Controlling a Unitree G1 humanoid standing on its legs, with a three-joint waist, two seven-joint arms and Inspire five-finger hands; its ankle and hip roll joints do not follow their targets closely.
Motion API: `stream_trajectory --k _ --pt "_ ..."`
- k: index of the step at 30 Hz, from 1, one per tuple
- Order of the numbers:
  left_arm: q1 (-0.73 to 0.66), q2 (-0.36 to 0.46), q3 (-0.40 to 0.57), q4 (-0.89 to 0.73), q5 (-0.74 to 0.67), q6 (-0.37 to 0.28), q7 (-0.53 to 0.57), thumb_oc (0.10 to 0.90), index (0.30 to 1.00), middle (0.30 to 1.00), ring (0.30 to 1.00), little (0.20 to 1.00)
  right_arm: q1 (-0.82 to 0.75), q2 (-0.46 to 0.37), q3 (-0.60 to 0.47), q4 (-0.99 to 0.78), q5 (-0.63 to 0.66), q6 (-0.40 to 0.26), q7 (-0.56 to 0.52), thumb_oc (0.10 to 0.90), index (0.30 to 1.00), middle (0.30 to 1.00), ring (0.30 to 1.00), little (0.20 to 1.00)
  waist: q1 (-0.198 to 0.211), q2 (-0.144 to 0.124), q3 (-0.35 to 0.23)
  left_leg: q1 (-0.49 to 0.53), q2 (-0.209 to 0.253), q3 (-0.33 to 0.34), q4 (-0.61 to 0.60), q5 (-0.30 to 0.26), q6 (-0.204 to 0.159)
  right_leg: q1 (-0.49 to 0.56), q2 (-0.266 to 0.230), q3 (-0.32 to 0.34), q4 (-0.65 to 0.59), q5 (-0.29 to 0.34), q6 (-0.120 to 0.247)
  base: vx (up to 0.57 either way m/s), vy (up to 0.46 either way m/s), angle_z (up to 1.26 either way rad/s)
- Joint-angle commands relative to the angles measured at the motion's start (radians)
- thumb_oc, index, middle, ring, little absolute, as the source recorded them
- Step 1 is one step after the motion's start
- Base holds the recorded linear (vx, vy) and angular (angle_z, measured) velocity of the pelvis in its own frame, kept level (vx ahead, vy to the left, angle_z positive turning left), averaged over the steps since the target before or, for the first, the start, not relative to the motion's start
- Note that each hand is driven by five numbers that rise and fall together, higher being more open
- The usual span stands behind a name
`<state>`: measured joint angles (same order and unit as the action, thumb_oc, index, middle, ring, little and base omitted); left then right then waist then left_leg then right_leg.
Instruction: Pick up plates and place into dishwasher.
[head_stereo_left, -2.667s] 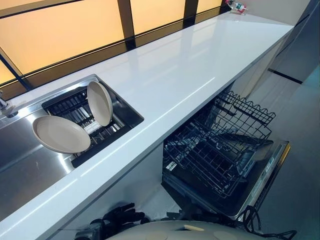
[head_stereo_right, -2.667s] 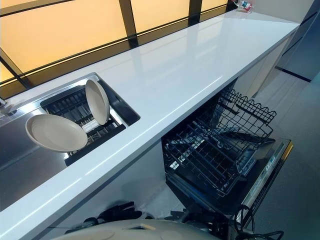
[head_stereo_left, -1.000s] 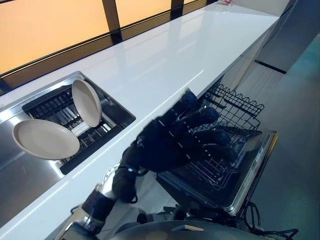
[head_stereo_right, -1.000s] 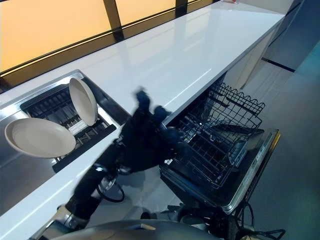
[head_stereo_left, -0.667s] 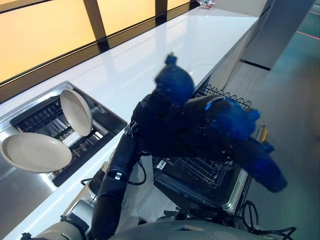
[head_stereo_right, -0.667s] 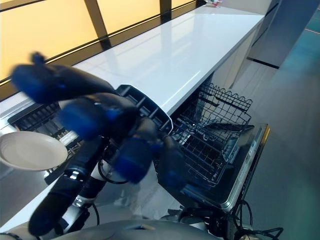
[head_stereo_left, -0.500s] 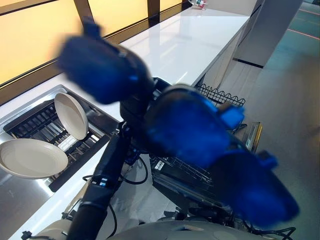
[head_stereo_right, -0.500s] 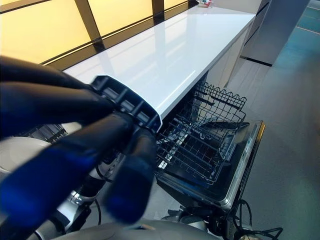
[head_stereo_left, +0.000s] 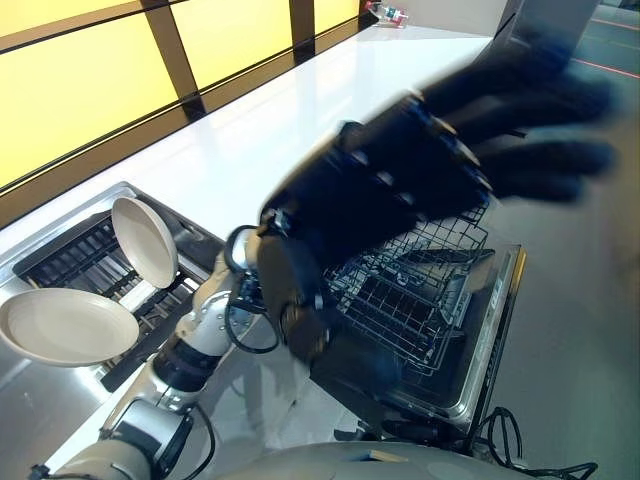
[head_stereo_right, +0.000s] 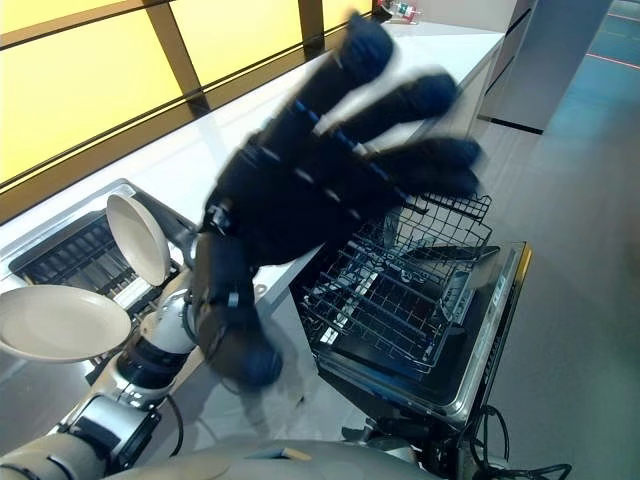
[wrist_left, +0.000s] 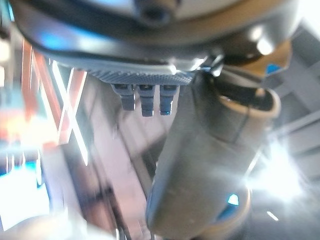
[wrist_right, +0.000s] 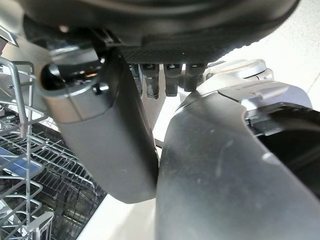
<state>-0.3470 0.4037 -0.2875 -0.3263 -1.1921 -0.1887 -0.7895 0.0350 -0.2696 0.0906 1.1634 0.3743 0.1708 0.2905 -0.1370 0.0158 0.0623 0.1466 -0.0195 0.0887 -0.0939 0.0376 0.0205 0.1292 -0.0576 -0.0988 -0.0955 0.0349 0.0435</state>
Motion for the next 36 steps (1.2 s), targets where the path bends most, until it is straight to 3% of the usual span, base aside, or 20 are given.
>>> stream_trajectory --k 1,4,9,13,18,19,20,24,29,36 --pt "0.019 0.028 0.223 -0.052 0.055 -0.160 0.211 0.800 0.900 0.900 0.900 0.900 0.042 0.026 0.032 0.073 0.003 0.040 0.002 0.800 0.900 0.900 0.900 0.900 0.075 0.014 0.027 0.012 -0.060 -0.043 0.007 -0.116 0.025 0.015 0.072 -0.054 0.046 -0.092 -0.008 0.00 -0.017 0.24" --pt "0.064 0.062 0.336 -0.028 0.147 -0.180 0.324 0.800 0.900 0.900 0.900 0.900 0.039 0.025 0.029 0.102 0.024 0.020 0.008 0.800 0.900 0.900 0.900 0.900 0.111 0.014 0.022 0.010 -0.063 -0.070 0.007 -0.113 0.024 0.024 0.067 -0.081 0.045 -0.100 -0.011 0.02 -0.035 0.31" --pt "0.096 0.146 0.476 0.003 0.525 -0.263 0.578 0.800 0.900 0.900 0.900 0.900 0.029 0.018 0.017 0.129 0.011 0.011 0.027 0.800 0.900 0.900 0.900 0.900 0.151 0.013 0.013 0.001 -0.066 -0.103 0.007 -0.104 0.018 0.034 0.063 -0.112 0.043 -0.111 -0.015 0.03 -0.028 0.30" --pt "0.090 0.234 0.546 0.049 0.737 -0.248 0.724 0.800 0.900 0.900 0.900 0.900 0.027 0.010 0.019 0.143 0.005 0.006 0.036 0.800 0.900 0.900 0.900 0.900 0.164 0.016 0.007 -0.004 -0.065 -0.110 0.007 -0.100 0.013 0.035 0.062 -0.124 0.043 -0.116 -0.015 0.01 -0.008 0.15" --pt "0.106 0.412 0.623 0.183 1.032 -0.240 0.902 0.800 0.900 0.900 0.900 0.900 0.025 0.000 0.019 0.144 0.007 0.014 0.041 0.800 0.900 0.900 0.900 0.900 0.175 0.027 0.007 -0.005 -0.065 -0.110 0.007 -0.097 0.009 0.035 0.061 -0.131 0.047 -0.118 -0.013 0.00 -0.003 0.07" --pt "0.117 0.470 0.645 0.232 1.186 -0.225 0.990 0.800 0.900 0.900 0.900 0.900 0.022 -0.003 0.015 0.146 0.010 0.019 0.041 0.800 0.900 0.900 0.900 0.900 0.179 0.031 0.008 -0.006 -0.065 -0.110 0.007 -0.096 0.007 0.035 0.061 -0.133 0.046 -0.117 -0.012 0.00 0.000 0.00" --pt "0.125 0.497 0.652 0.259 1.251 -0.224 1.035 0.800 0.900 0.900 0.900 0.900 0.020 -0.003 0.013 0.148 0.009 0.019 0.040 0.800 0.900 0.900 0.900 0.900 0.180 0.032 0.007 -0.005 -0.065 -0.110 0.007 -0.096 0.006 0.036 0.060 -0.135 0.046 -0.117 -0.012 0.00 0.000 0.00" --pt "0.182 0.638 0.687 0.376 1.564 -0.128 1.177 0.800 0.900 0.900 0.900 0.900 0.010 -0.011 0.009 0.141 0.014 0.040 0.030 0.800 0.900 0.900 0.900 0.900 0.187 0.042 0.009 -0.004 -0.065 -0.105 0.007 -0.096 0.006 0.036 0.059 -0.140 0.048 -0.117 -0.010 0.00 0.000 0.00" --pt "0.246 0.773 0.707 0.469 1.731 -0.043 1.204 0.800 0.900 0.900 0.900 0.900 -0.007 -0.024 0.006 0.129 0.022 0.067 0.021 0.800 0.900 0.900 0.900 0.900 0.194 0.052 0.012 -0.001 -0.065 -0.104 0.007 -0.098 0.006 0.037 0.056 -0.146 0.052 -0.118 -0.007 0.00 0.007 0.06" --pt "0.290 0.899 0.697 0.539 1.928 0.001 1.161 0.800 0.900 0.900 0.900 0.900 -0.022 -0.038 0.007 0.120 0.028 0.086 0.025 0.800 0.900 0.900 0.900 0.900 0.201 0.064 0.013 0.003 -0.066 -0.110 0.007 -0.099 0.006 0.038 0.051 -0.157 0.057 -0.117 0.000 0.00 -0.003 0.06"
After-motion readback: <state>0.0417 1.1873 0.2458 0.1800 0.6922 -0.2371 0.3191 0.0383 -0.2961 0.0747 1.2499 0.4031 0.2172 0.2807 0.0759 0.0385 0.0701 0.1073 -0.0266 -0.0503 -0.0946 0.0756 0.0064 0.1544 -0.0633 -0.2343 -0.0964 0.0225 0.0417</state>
